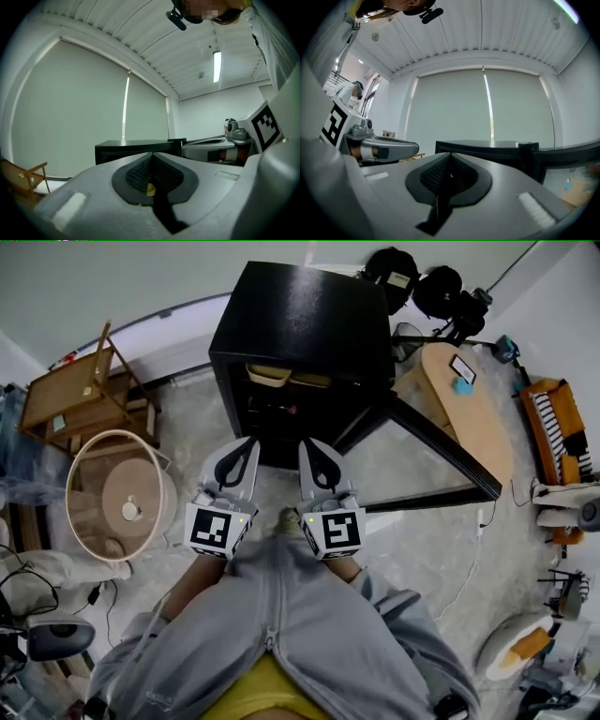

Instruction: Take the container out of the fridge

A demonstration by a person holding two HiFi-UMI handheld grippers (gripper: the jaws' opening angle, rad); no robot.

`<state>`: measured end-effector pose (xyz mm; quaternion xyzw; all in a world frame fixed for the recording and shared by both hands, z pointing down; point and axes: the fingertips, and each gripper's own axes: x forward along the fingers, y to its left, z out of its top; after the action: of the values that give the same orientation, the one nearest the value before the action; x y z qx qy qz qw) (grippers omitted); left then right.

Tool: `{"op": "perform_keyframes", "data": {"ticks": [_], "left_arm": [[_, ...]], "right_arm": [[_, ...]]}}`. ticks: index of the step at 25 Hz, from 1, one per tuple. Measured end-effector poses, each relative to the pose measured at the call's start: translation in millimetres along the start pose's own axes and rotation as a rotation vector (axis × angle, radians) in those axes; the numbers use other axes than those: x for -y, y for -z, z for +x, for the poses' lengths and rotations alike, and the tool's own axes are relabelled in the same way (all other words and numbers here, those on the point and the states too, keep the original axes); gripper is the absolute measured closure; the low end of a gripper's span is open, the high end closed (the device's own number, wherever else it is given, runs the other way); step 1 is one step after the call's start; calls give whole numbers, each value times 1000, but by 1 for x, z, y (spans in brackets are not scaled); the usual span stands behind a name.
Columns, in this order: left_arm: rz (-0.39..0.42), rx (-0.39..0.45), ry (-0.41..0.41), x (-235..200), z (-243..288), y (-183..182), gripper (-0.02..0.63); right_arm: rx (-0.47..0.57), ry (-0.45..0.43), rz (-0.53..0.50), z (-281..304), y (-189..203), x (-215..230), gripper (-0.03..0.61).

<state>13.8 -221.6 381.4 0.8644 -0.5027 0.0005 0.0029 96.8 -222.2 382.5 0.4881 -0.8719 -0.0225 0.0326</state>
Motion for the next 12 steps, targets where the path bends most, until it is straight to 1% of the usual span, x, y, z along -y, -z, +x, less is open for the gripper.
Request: {"op": "perform_keyframes", "data": {"ticks": [3,6,8,10,12], "left_arm": [[13,-14,-57,-2,21,9,609],[22,-29,-95,-3,39,20,607],[21,-41,-115,-6,48,25,566],[20,-55,-132,-11,56,31,566],[19,-69,-139,-15,62,39,530]], "right_arm": [[-1,-67,-10,10,7,15,578],[-12,-117,-10,17,16,30,578],[-19,-141,-8,22,21,38,578],[-27,-158,-2,26,26,42,578],[-42,-171,6,29,34,43,578]]}}
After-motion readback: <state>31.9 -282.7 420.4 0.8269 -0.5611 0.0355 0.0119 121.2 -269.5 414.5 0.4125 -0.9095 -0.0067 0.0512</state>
